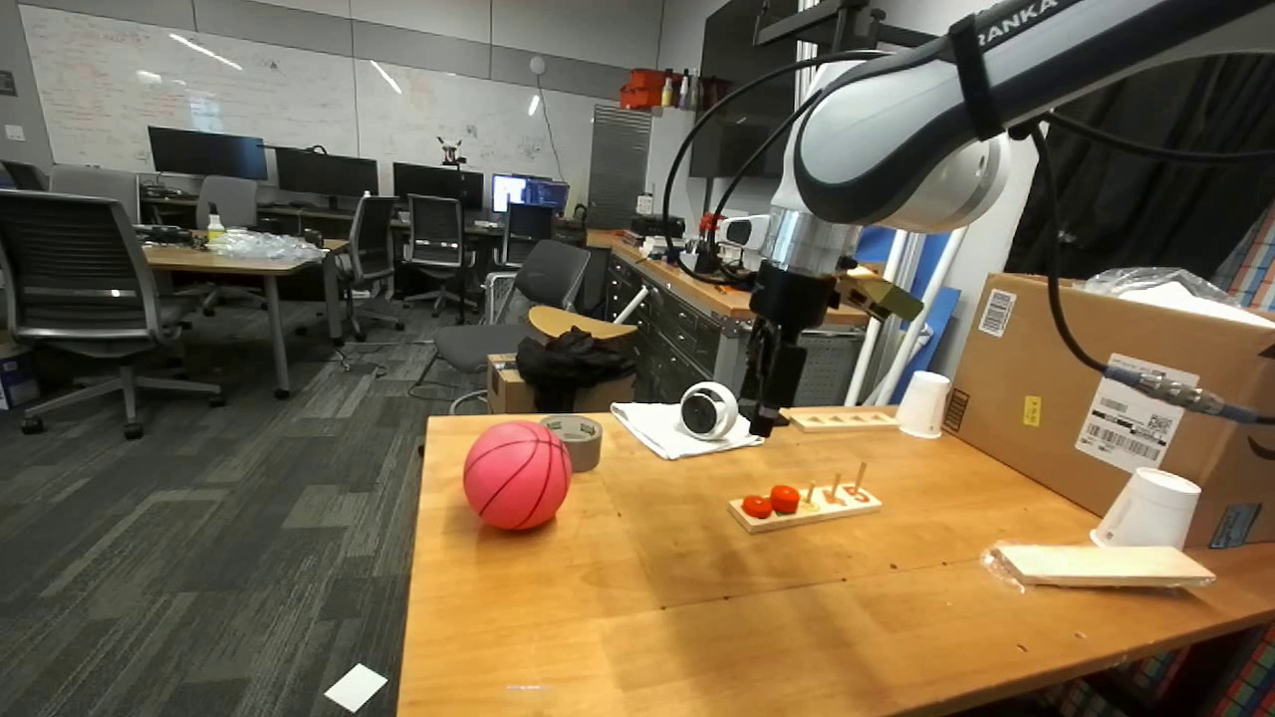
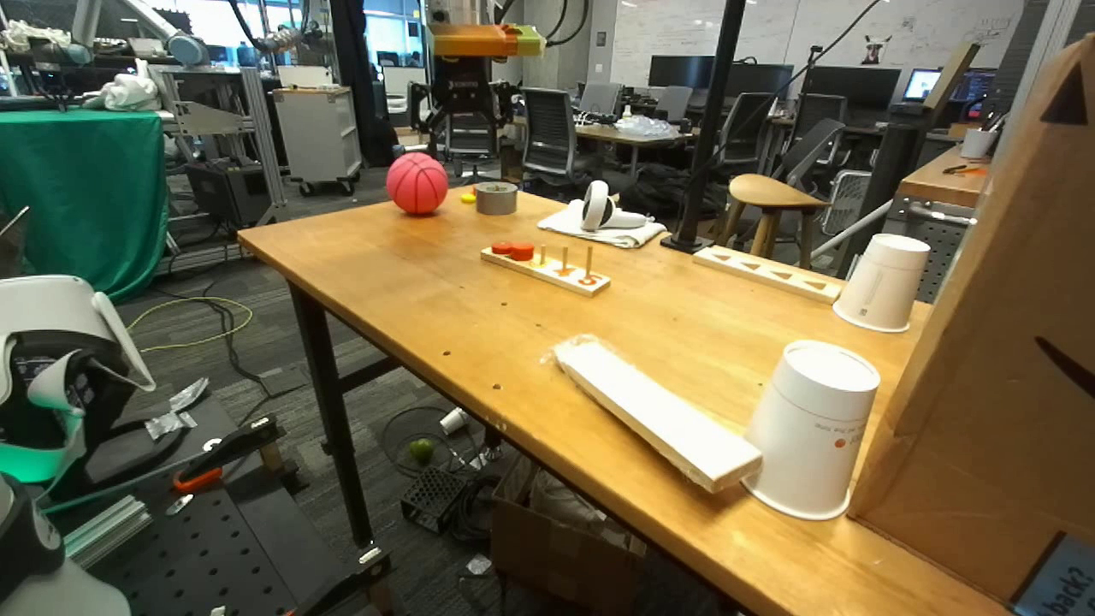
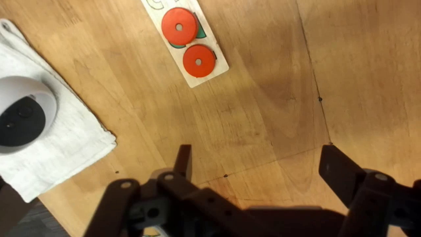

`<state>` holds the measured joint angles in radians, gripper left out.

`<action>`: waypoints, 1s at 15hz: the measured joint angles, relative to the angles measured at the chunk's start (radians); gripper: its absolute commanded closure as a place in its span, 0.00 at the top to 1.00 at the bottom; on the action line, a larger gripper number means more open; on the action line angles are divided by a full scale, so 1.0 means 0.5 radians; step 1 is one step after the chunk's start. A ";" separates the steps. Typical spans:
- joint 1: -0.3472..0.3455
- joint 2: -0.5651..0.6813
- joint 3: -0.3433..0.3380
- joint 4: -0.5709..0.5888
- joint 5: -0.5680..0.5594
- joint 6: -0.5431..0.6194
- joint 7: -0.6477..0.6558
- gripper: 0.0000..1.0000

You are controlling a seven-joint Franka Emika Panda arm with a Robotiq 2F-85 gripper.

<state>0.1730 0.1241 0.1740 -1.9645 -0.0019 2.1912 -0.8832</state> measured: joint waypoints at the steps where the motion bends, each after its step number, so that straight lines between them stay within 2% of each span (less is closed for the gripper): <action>1: 0.000 0.011 0.001 0.002 0.000 -0.001 -0.011 1.00; 10: -0.002 0.027 0.003 -0.014 0.000 -0.005 -0.037 1.00; 15: -0.041 0.111 0.002 0.001 -0.023 -0.003 -0.413 1.00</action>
<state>0.1526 0.1798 0.1748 -1.9637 -0.0134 2.1896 -1.0896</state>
